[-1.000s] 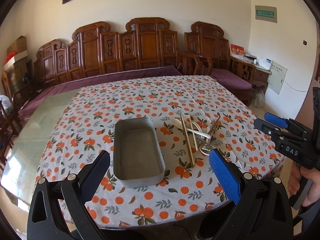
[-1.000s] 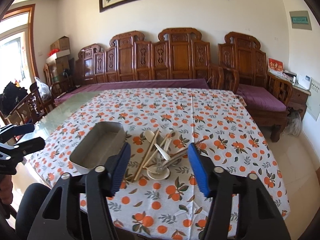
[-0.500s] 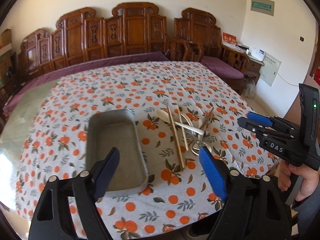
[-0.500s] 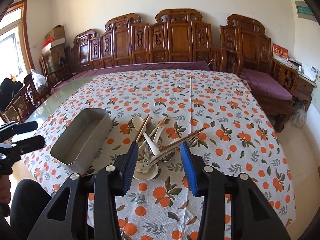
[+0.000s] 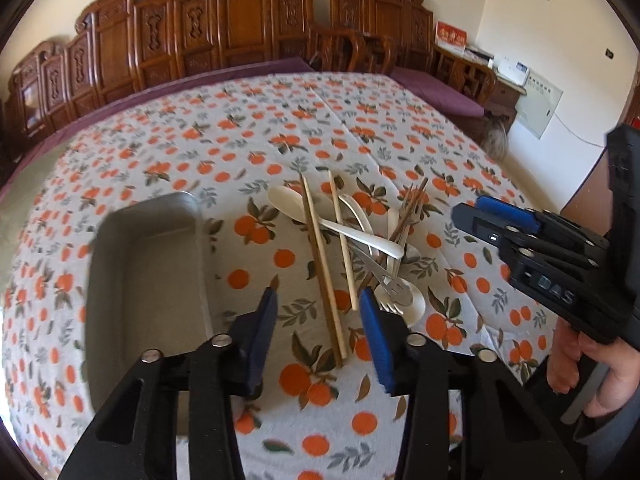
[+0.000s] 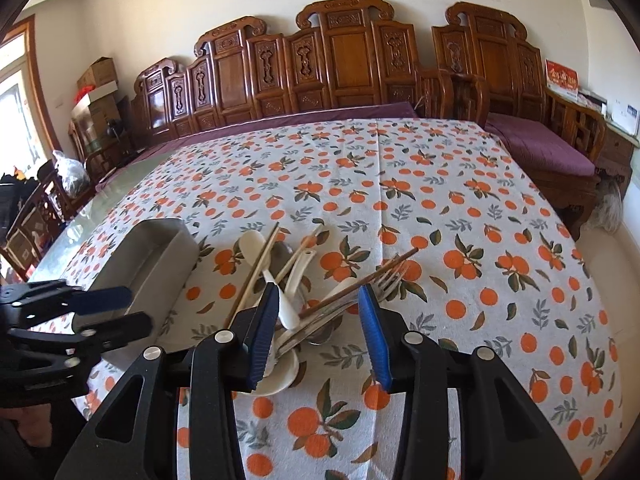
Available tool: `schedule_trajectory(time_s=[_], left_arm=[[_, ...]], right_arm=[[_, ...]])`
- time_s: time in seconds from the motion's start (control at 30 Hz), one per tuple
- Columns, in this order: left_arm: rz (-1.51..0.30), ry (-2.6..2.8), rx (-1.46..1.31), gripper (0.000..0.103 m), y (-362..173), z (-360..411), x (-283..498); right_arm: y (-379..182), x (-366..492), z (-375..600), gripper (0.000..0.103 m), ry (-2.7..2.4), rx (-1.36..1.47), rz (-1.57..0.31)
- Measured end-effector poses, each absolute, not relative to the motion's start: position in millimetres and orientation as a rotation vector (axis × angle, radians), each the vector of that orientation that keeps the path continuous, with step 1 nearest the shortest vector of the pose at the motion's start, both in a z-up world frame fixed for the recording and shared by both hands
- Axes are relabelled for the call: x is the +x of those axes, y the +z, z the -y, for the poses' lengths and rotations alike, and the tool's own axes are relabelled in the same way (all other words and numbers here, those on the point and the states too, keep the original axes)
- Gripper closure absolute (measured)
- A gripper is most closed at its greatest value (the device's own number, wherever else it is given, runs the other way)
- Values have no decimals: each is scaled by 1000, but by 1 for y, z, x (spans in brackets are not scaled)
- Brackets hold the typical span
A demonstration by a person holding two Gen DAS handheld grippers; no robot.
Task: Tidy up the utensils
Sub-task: 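Move both tools forward over the utensil pile beside the grey tray, then grasp a wooden chopstick with the left tool while the right tool grasps a bamboo chopstick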
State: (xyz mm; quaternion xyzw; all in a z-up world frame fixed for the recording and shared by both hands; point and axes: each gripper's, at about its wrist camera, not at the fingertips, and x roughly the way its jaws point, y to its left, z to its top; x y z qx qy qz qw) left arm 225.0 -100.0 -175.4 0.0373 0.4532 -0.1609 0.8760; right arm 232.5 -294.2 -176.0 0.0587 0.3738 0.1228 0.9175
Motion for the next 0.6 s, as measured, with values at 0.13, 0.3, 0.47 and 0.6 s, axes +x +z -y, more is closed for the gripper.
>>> schedule_trajectory(time_s=[0.13,0.3,0.47,0.6], left_arm=[[-993,-326,96,78,-199,112,248],[-1044,-304,74,92,-224,117,273],[-1063,-294,77,93,-235,118,287],[-1083,-298,83,93,-238,122,293]], right_arm=[[-186,236,298,59,252,126,-785],[-191,236,297,59,270,132,-788],[-190,235,295,59,294,132,-780],[-189,235,294,59,294,142,-784]])
